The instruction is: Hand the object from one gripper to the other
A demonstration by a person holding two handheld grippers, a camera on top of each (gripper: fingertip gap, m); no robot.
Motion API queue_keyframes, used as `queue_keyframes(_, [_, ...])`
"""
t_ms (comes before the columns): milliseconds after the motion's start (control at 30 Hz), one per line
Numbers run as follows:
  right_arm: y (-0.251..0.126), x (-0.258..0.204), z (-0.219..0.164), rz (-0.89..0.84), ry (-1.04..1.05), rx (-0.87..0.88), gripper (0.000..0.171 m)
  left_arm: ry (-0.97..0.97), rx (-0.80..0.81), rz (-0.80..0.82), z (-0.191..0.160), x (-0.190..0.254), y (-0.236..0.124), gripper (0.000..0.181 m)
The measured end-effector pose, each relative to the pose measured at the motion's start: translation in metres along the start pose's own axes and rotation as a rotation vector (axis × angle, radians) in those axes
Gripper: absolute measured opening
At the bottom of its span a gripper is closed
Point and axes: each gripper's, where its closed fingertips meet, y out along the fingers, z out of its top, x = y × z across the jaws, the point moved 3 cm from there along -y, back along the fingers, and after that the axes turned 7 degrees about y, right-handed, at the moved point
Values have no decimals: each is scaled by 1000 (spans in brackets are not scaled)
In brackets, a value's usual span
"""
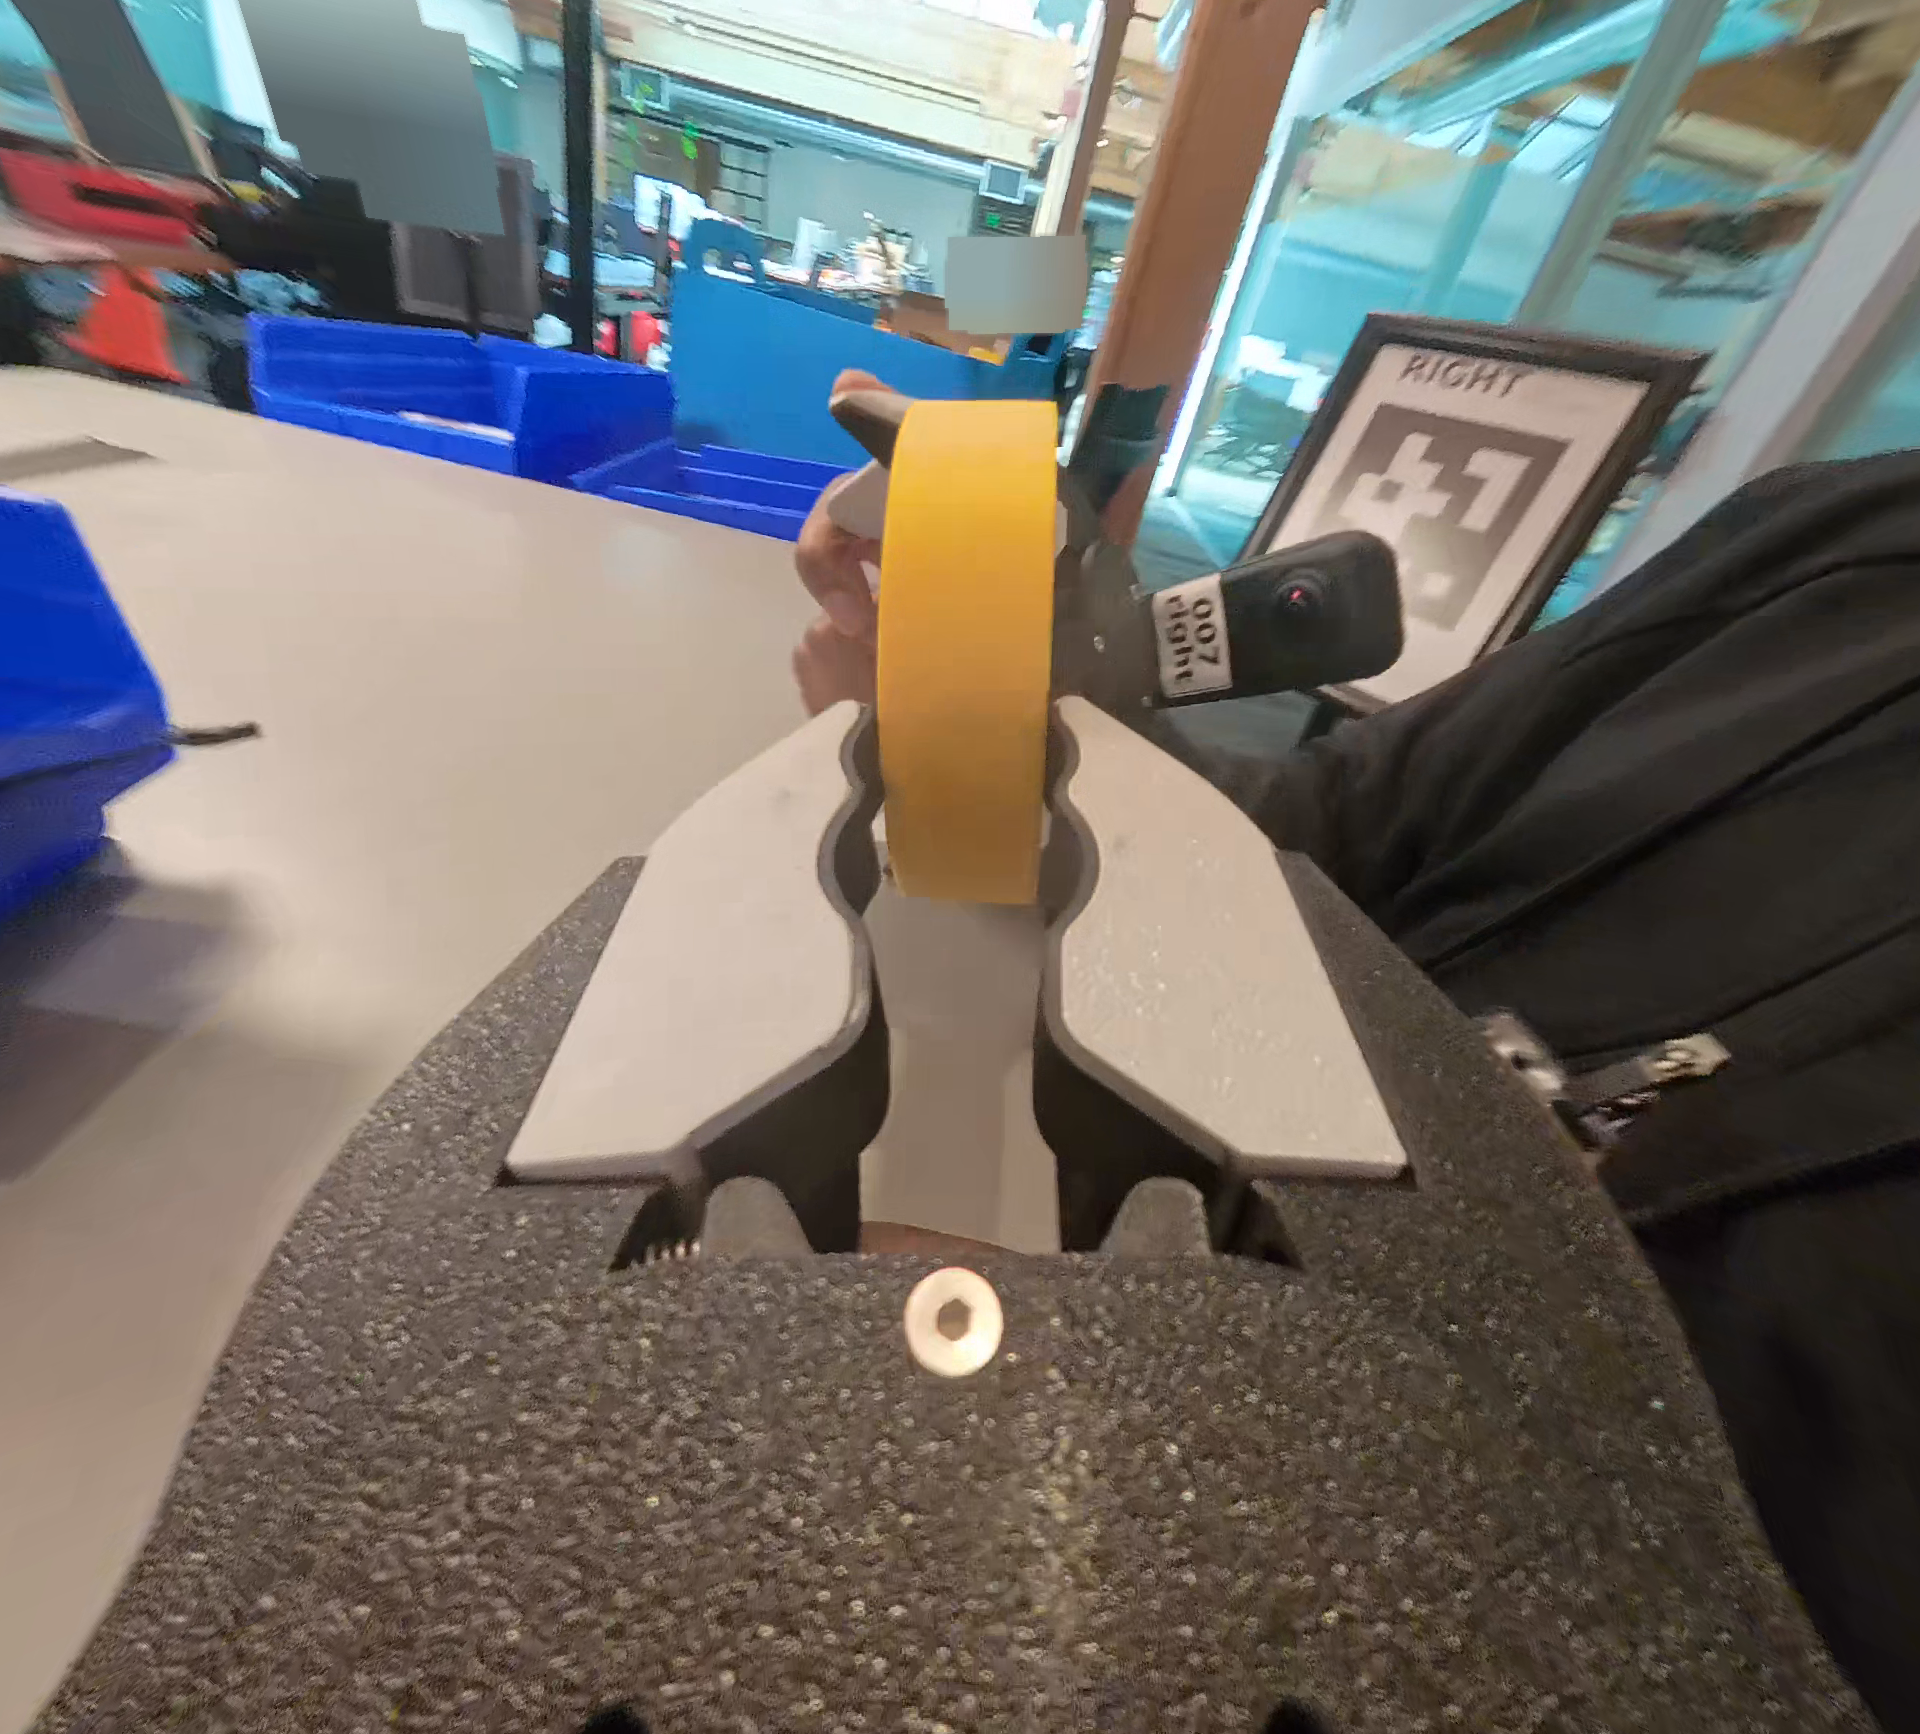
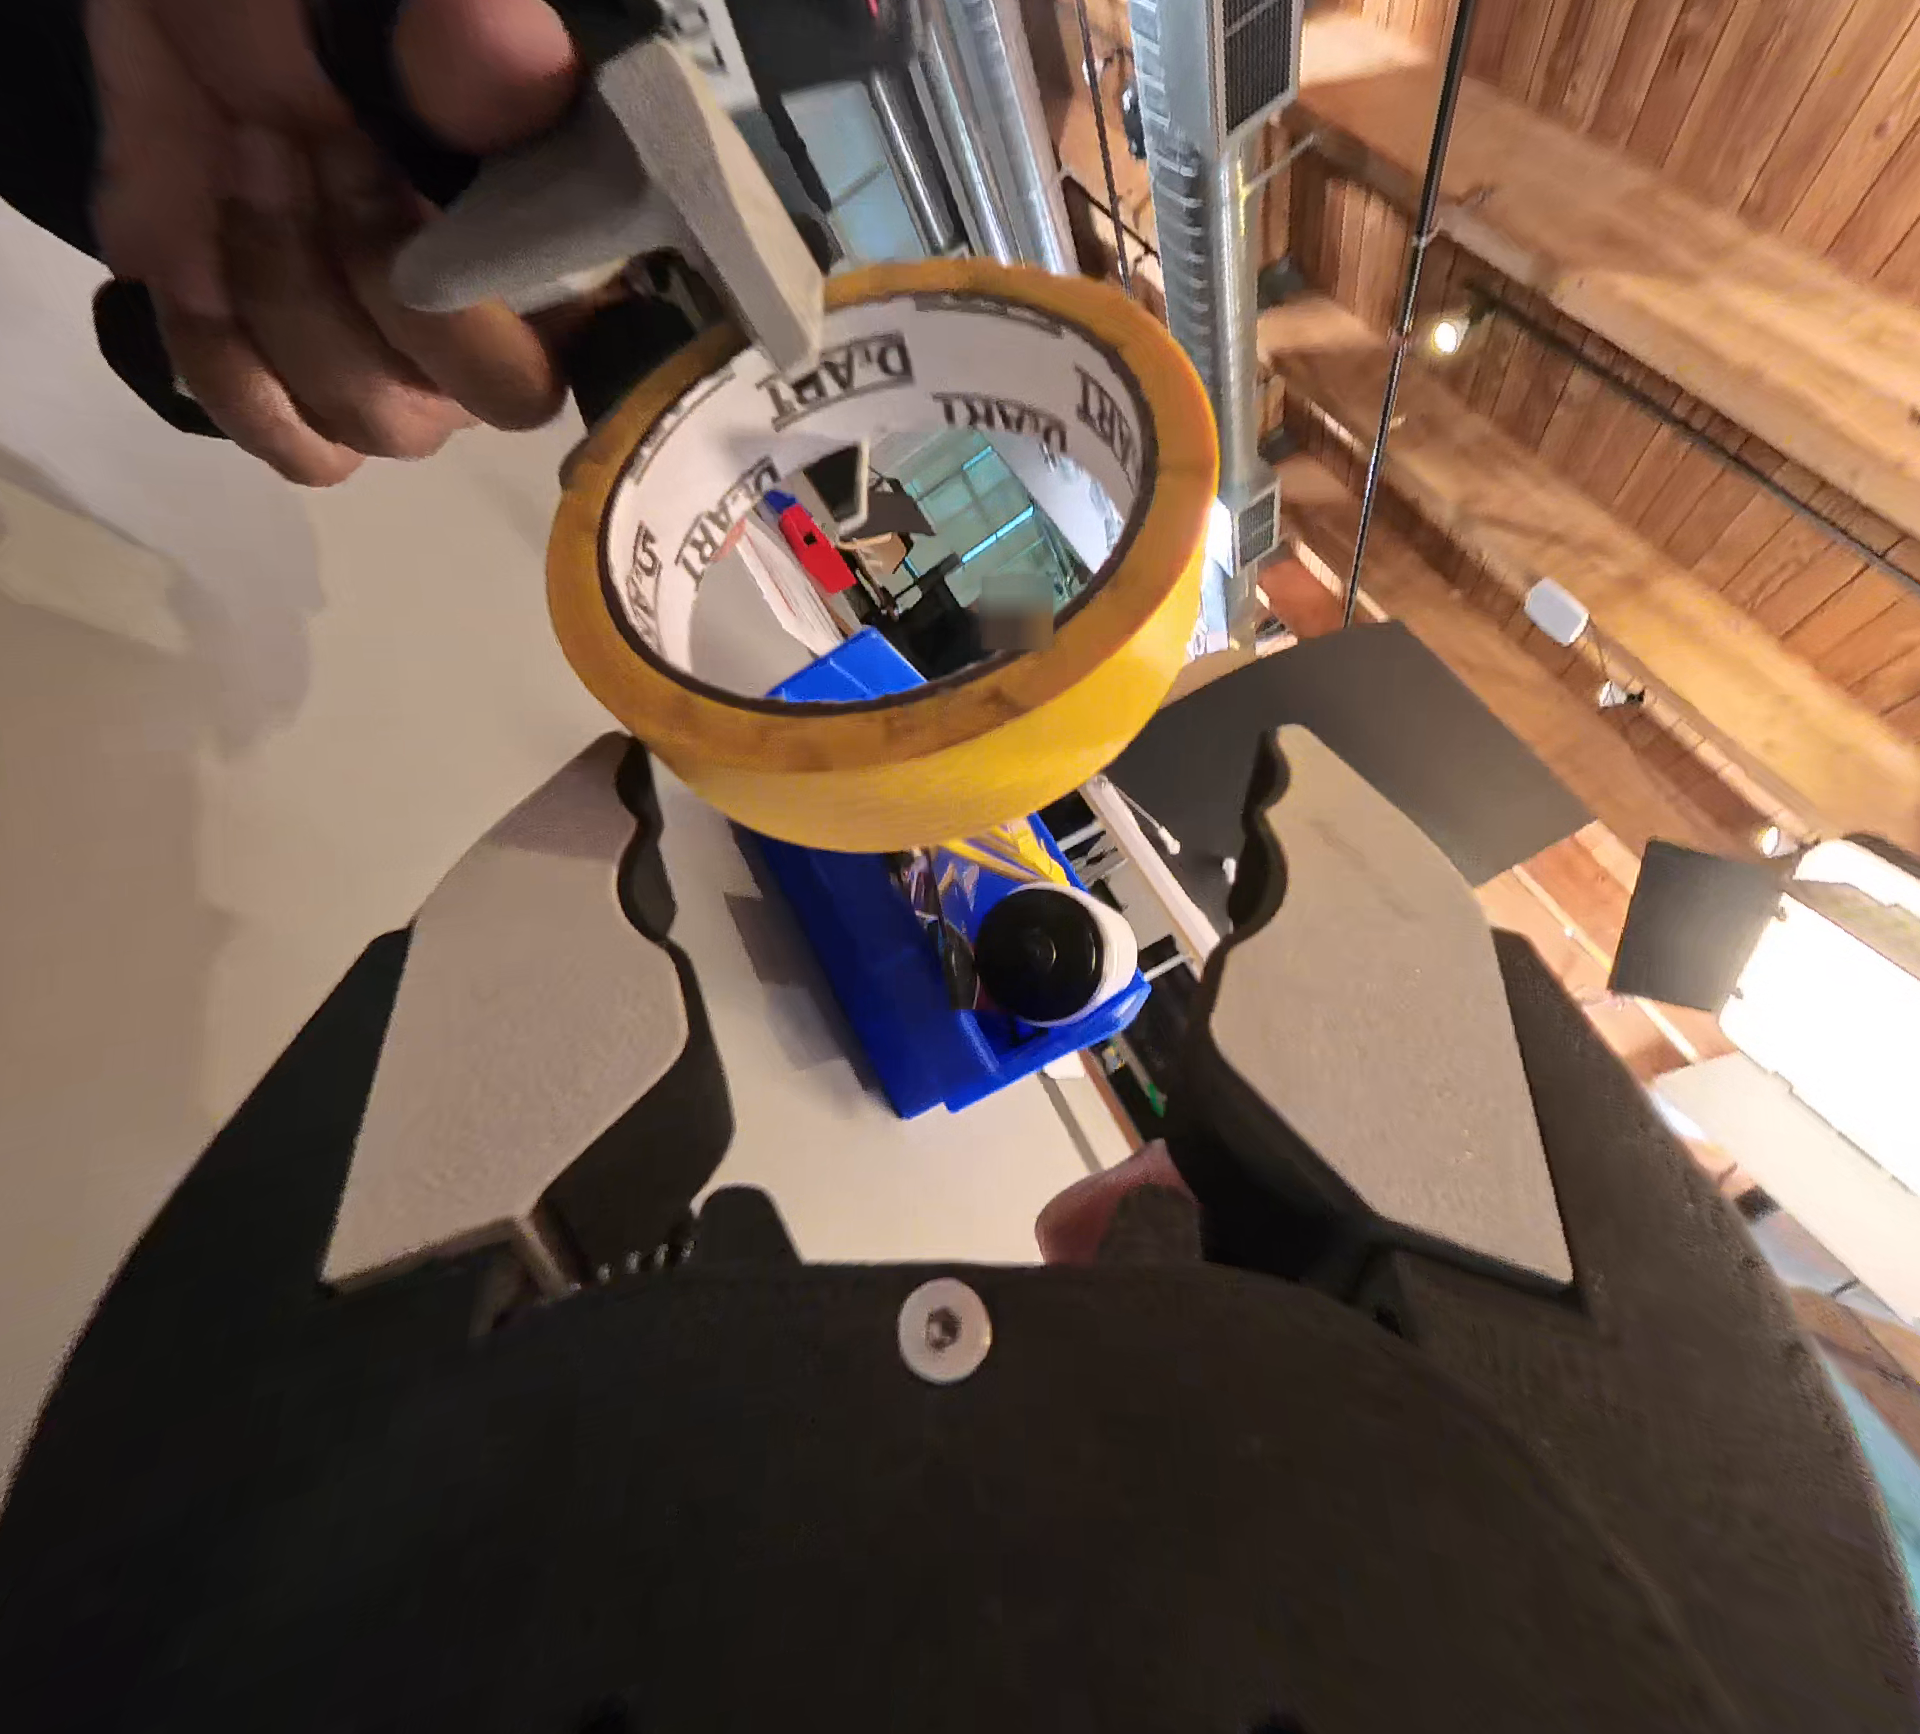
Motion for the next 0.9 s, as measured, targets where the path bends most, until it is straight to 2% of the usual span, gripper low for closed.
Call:
queue_keyframes(233, [4, -26, 5, 78, -135, 2, 122, -204, -18, -79, -15, -6, 5, 30])
queue_keyframes(633, [2, -37, 12, 140, -114, 35, 124, -218, 34, -215, -20, 0, 5, 30])
queue_keyframes(900, [7, -49, 21, 140, -175, 45, 124, -213, 35, -247, -19, 3, 2, 29])
